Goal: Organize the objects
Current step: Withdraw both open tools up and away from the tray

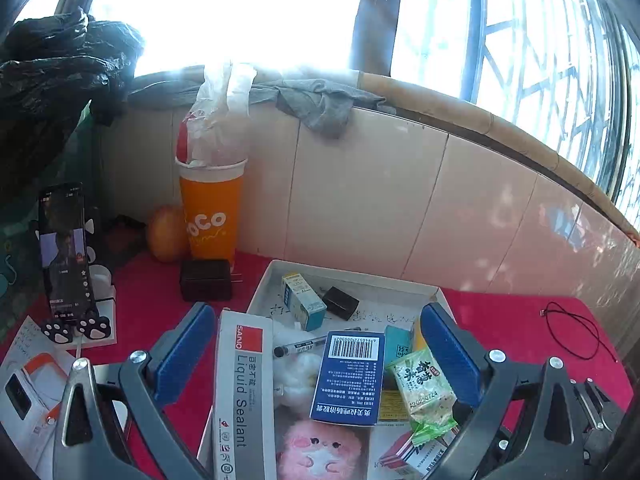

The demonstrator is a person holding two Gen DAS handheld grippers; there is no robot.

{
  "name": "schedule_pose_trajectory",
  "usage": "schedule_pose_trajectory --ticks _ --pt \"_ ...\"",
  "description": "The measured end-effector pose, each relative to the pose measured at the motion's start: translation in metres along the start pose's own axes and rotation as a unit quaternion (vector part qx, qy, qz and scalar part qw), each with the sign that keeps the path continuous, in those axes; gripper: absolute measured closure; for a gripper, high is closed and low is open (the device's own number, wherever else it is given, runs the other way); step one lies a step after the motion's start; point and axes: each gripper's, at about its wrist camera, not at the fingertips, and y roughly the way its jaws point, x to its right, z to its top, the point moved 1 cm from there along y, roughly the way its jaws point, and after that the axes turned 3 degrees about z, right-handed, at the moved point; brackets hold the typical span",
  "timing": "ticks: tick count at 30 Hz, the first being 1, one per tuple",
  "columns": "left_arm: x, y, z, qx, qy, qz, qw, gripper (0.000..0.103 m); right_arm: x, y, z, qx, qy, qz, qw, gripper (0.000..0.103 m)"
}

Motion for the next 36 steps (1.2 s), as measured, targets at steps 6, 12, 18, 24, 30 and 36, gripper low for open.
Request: schedule_pose_trajectory --ticks 6,12,18,24,30,36 --pt "0.009 -0.027 -0.017 0.001 0.021 -0.021 0.9995 0.000 0.019 -0.020 -0.007 0.018 0.021 -0.018 0.999 0.000" --pt "0.012 -0.045 -0.024 -0.004 0.030 -0.038 0.9988 0.000 0.038 -0.034 -0.015 0.025 0.056 -0.022 0.998 0.000" --pt "0.017 -0.070 -0.025 0.008 0.065 -0.002 0.9979 0.000 0.053 -0.056 -0.025 0.037 0.076 -0.024 0.996 0.000" --pt "0.022 -0.090 -0.024 0.011 0.072 0.011 0.9973 0.000 0.060 -0.100 -0.028 0.102 0.077 -0.042 0.991 0.000" --pt "0.015 -0.100 -0.028 -0.010 0.041 0.051 0.9978 0.000 0.072 -0.140 -0.031 0.132 0.097 -0.086 0.983 0.000" --pt "0.021 -0.109 -0.036 -0.028 0.056 0.055 0.9965 0.000 0.081 -0.147 -0.047 0.109 0.103 -0.102 0.983 0.000"
